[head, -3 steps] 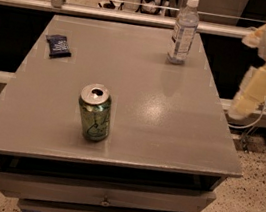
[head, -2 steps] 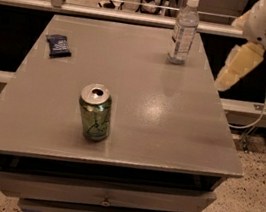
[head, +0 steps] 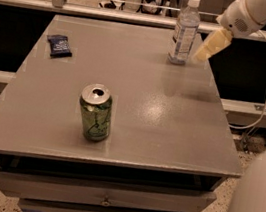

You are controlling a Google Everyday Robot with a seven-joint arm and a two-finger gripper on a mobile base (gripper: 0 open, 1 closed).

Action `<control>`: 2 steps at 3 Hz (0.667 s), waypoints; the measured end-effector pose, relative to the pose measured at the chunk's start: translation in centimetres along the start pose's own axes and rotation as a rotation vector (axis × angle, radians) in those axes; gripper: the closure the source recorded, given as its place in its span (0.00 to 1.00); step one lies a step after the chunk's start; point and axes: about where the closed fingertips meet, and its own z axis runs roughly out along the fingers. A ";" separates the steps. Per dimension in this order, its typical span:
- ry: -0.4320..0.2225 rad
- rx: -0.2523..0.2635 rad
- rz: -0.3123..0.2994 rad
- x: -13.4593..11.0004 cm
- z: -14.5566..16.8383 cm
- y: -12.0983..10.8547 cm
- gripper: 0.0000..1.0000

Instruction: Knock blue plastic bottle over

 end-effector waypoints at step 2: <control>-0.317 0.017 0.133 -3.7 1.5 -5.3 0.00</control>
Offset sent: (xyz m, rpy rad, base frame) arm 0.1171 -0.0048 0.0813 0.6022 -0.1976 -0.0241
